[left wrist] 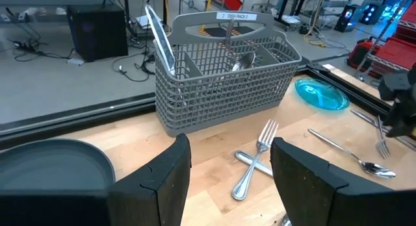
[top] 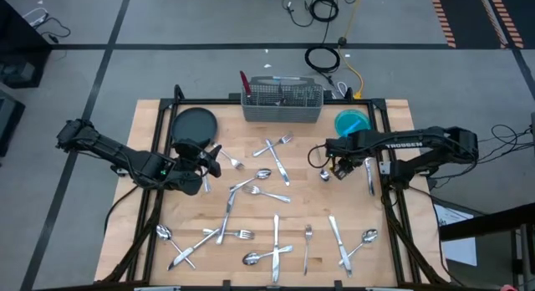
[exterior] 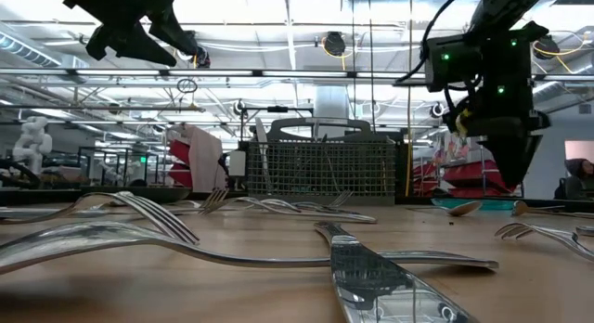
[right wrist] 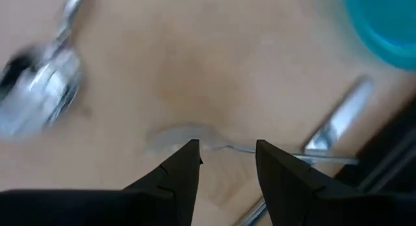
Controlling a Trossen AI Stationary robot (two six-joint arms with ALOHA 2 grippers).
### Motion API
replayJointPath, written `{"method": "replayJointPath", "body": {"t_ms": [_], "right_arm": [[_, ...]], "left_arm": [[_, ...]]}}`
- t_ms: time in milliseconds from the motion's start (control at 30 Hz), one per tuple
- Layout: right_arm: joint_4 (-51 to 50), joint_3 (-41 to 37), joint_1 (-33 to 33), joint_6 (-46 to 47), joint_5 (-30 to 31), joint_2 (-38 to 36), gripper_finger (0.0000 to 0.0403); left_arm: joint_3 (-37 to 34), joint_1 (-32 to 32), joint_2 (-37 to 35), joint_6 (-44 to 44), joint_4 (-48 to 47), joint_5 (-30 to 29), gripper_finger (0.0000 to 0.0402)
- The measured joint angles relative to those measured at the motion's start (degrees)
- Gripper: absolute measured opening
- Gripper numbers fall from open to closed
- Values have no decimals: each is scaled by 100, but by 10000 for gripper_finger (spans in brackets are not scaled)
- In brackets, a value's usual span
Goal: Sort silverware
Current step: Put the fork into the silverware organizer
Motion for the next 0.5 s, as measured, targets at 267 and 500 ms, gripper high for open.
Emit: {"method": "replayJointPath", "body": {"t_ms": [267,500], "right_arm": [[30,-2,1,2206,46,0,142],[304,-2,436,1904,20,0,142]], "left_arm": [[0,0,0,10,29,160,212],[0,0,0,31,19,178,212]]}}
